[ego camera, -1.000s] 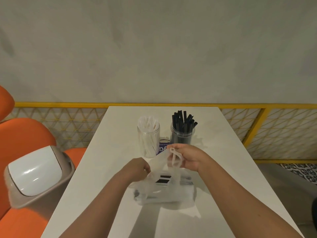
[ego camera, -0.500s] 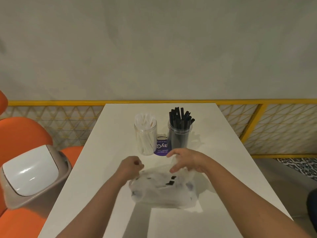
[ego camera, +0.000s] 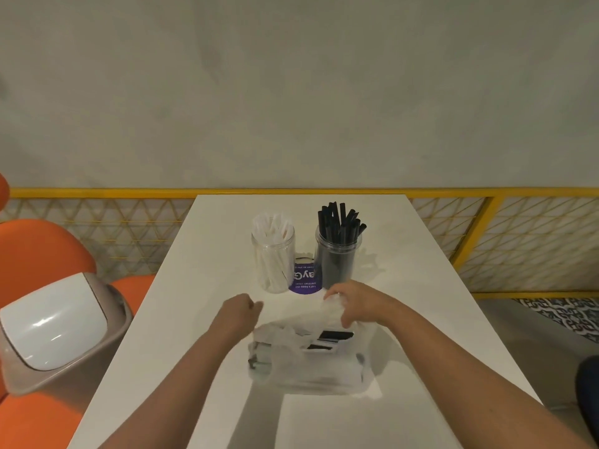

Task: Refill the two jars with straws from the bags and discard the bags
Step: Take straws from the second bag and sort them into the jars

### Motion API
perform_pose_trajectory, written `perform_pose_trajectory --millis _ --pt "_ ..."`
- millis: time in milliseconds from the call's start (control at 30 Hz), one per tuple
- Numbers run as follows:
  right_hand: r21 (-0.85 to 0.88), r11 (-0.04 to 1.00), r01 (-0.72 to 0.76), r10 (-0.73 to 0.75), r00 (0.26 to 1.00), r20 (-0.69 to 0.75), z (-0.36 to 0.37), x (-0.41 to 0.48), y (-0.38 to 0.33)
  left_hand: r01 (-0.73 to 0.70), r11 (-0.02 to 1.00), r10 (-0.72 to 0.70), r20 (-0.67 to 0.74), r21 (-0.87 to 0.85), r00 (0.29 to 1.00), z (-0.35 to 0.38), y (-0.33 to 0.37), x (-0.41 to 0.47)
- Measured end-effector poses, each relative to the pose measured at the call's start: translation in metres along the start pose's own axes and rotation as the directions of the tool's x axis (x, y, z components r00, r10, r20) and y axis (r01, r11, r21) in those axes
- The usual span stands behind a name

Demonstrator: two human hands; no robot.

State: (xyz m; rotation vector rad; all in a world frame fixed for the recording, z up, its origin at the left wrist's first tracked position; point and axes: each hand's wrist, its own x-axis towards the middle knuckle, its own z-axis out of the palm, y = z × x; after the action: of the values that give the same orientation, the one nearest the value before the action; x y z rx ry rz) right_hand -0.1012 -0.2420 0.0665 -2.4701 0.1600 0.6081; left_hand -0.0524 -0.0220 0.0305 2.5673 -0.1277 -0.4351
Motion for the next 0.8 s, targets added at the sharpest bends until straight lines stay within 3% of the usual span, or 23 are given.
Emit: perform_pose_trajectory --millis 67,133,200,267,333,433,500,533,600,667,700,733,767,800 --pt "0.051 0.998 0.031 -0.028 0.998 -0.058 0.005 0.002 -0.003 -0.092 0.990 0.093 0.002 -0.103 0.996 0.000 0.023 -0.011" --pt "0.151 0.984 0.097 -0.085 0.993 -0.085 0.009 0.005 -0.014 -0.147 0.978 0.164 0.110 -0.147 0.980 0.011 0.048 -0.025" --pt "0.224 0.964 0.145 -0.123 0.986 -0.108 0.010 0.007 -0.021 -0.210 0.973 0.187 0.212 0.092 0.959 0.025 0.056 -0.030" --pt "0.218 0.962 0.162 -0.136 0.983 -0.127 0.007 0.008 -0.019 -0.219 0.910 0.150 0.211 0.352 0.966 0.032 0.044 -0.027" --pt "0.150 0.979 0.138 -0.120 0.985 -0.126 0.004 0.009 -0.010 -0.169 0.893 0.095 0.191 0.418 0.977 0.034 0.028 -0.020" --pt "0.044 0.995 0.089 -0.083 0.990 -0.111 0.005 0.011 0.004 -0.102 0.966 0.074 0.123 0.236 0.990 0.026 0.014 -0.006" --pt "-0.030 0.997 0.066 -0.070 0.990 -0.126 0.011 0.015 0.009 0.041 0.983 -0.028 0.077 -0.181 0.997 0.016 0.010 0.000" --pt "-0.052 0.998 0.045 -0.051 0.990 -0.129 0.014 0.017 0.012 0.154 0.866 -0.108 0.123 -0.476 0.987 0.012 0.010 0.001" --pt "-0.112 0.994 0.002 -0.016 0.991 -0.130 0.022 0.022 0.020 0.362 0.415 -0.167 0.322 -0.834 0.932 0.003 -0.002 0.009" --pt "-0.133 0.989 -0.071 0.048 0.984 -0.170 0.028 0.026 0.030 0.476 -0.059 -0.062 0.479 -0.878 0.876 -0.004 -0.017 0.018" --pt "-0.075 0.991 -0.112 0.096 0.976 -0.196 0.030 0.027 0.036 0.485 -0.223 -0.033 0.504 -0.846 0.863 -0.007 -0.023 0.023" --pt "0.042 0.987 -0.155 0.161 0.964 -0.210 0.031 0.028 0.040 0.478 -0.299 -0.036 0.511 -0.826 0.859 -0.009 -0.029 0.026" --pt "0.230 0.955 -0.190 0.236 0.952 -0.195 0.031 0.028 0.043 0.477 -0.305 -0.044 0.512 -0.825 0.858 -0.011 -0.034 0.027" --pt "0.471 0.858 -0.205 0.304 0.942 -0.143 0.030 0.027 0.044 0.485 -0.261 -0.030 0.510 -0.834 0.860 -0.014 -0.037 0.025"
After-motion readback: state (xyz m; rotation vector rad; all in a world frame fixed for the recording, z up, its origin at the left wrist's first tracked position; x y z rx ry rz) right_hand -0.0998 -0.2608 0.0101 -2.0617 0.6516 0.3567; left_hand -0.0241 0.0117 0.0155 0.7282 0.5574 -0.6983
